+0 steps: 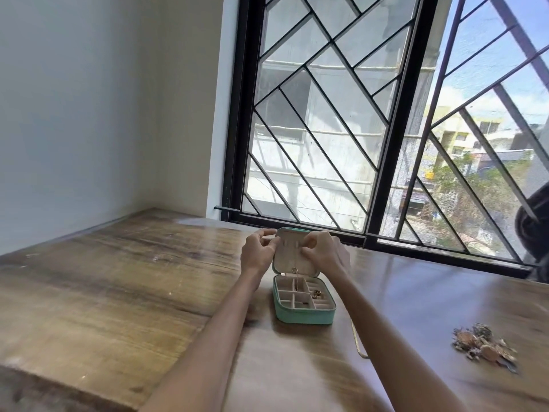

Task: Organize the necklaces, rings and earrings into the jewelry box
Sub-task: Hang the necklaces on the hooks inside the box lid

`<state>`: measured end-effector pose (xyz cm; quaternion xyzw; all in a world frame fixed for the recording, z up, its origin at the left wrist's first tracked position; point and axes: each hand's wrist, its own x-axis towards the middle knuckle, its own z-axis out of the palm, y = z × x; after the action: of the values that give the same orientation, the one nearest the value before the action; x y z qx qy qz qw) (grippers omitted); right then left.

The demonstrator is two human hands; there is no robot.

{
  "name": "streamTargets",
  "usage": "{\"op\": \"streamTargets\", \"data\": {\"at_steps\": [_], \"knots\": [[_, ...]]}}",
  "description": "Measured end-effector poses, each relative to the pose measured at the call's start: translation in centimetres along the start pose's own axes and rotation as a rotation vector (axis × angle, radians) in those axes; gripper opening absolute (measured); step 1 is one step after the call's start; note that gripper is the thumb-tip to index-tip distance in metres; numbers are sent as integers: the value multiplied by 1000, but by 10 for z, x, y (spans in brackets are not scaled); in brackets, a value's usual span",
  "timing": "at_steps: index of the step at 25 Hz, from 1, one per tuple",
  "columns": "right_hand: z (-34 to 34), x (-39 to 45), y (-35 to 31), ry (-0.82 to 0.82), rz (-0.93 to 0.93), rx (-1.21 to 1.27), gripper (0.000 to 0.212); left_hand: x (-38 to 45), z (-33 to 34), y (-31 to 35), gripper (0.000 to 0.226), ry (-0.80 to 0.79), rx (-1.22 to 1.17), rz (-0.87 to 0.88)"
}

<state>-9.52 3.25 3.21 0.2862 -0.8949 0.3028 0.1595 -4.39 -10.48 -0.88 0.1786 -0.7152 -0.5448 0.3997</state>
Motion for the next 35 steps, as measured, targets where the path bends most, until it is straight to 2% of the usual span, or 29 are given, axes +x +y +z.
{"op": "streamTargets", "data": {"at_steps": [6,9,10,14,18,22,26,29,33,35], "knots": [[15,-3,3,227,-245,-438,15,1,0,-1,17,7,-1,-7],[24,-2,2,322,-289,-490,13,0,-1,2,15,-1,-57,-6],[26,-2,3,308,-277,-472,13,0,-1,3,15,-7,-72,-2],[27,7,11,277,-214,-344,22,1,1,3,15,-34,-75,6],[23,9,8,311,-84,-67,16,1,4,1,15,-69,-67,15],[22,8,2,264,-24,111,16,0,2,3,20,-62,-74,27],[22,9,-10,179,-56,256,16,-2,2,5,22,-63,-64,19],[13,9,-19,118,-98,481,17,0,-2,6,22,-35,-56,-3],[4,6,-26,-38,-101,713,26,3,-10,2,22,5,-59,-36],[4,3,-28,-110,-81,766,24,2,-11,3,23,9,-19,-34]]}}
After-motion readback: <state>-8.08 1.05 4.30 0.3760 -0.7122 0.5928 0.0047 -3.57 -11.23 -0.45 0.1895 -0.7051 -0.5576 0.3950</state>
